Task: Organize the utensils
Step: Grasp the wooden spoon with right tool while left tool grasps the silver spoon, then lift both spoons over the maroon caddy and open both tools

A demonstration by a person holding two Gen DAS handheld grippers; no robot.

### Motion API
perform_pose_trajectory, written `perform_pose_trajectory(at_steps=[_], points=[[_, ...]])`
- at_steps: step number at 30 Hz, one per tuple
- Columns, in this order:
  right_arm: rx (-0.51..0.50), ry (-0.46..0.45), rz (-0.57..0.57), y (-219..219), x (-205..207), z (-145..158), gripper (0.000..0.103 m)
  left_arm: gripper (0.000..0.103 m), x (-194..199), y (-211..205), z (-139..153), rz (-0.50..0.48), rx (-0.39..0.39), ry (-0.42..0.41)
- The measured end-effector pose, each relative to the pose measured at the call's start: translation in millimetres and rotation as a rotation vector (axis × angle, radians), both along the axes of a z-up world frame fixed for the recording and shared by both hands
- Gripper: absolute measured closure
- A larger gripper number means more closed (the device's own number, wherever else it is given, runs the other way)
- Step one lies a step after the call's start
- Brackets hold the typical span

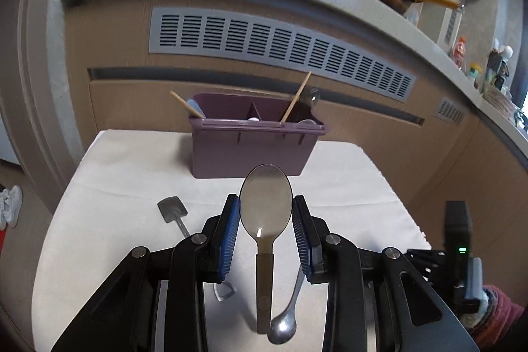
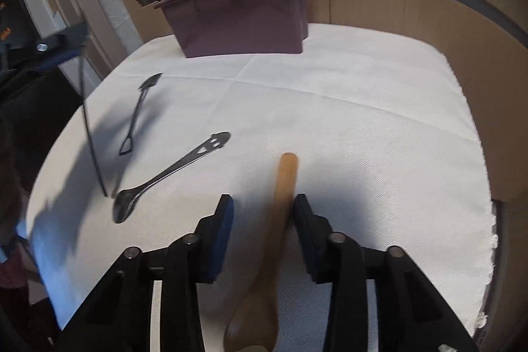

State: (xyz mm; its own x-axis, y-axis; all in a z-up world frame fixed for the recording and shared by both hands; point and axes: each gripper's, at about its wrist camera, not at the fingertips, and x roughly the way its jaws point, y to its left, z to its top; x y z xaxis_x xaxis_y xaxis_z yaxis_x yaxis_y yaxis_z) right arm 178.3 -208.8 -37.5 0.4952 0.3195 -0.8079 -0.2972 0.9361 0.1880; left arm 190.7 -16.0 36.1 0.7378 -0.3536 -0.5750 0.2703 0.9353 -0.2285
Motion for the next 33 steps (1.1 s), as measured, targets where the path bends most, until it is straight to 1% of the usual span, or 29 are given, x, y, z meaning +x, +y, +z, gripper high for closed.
perform_pose_trajectory(at_steps=[2,3,5,6,8,11,15,17,23,29,33], points=[[-0.066,-0.029,-0.003,5.8,-0.2,-0.3,0.083,0.07,-5.4,3.7,-0.6,-0.003,-0.011,-0.003],[-0.089,-0.041,-0.01,7.5,-0.9,0.1,0.089,0.07,-5.4,3.5,-2.1,-0.006,-0.013,-0.002],[-0.1,-0.051,-0.008,9.7,-0.3,1.5,0.091,0.07,-8.5,6.6,0.5,-0.003,-0.016,-0.004],[-0.082,-0.054,-0.006,7.9,1.3,3.5,0.092,0.07,-9.5,8.5,1.3,-0.001,-0.017,-0.004],[-0.029,-0.094,-0.018,2.6,1.1,15.4,0.092,0.07,-10.3,5.9,0.7,0.008,-0.019,-0.005],[0.064,-0.197,-0.044,-9.0,-5.6,49.2,0.092,0.07,-10.6,9.2,-1.0,0.023,-0.023,0.001],[0.172,-0.252,-0.052,-16.2,-7.2,78.5,0.092,0.07,-11.3,12.5,-3.6,0.028,-0.041,0.014],[0.213,-0.269,-0.054,-20.1,-8.2,87.4,0.092,0.07,-11.8,13.1,-3.5,0.029,-0.048,0.012],[0.216,-0.292,-0.071,-22.9,-11.2,95.2,0.092,0.07,-12.8,15.1,-2.4,0.035,-0.054,0.01],[0.199,-0.315,-0.072,-19.1,-13.1,96.0,0.092,0.07,-12.5,15.0,-2.6,0.031,-0.057,0.014],[0.191,-0.315,-0.085,-19.8,-13.6,95.1,0.092,0.07,-8.9,16.6,-2.9,0.044,-0.072,0.024]])
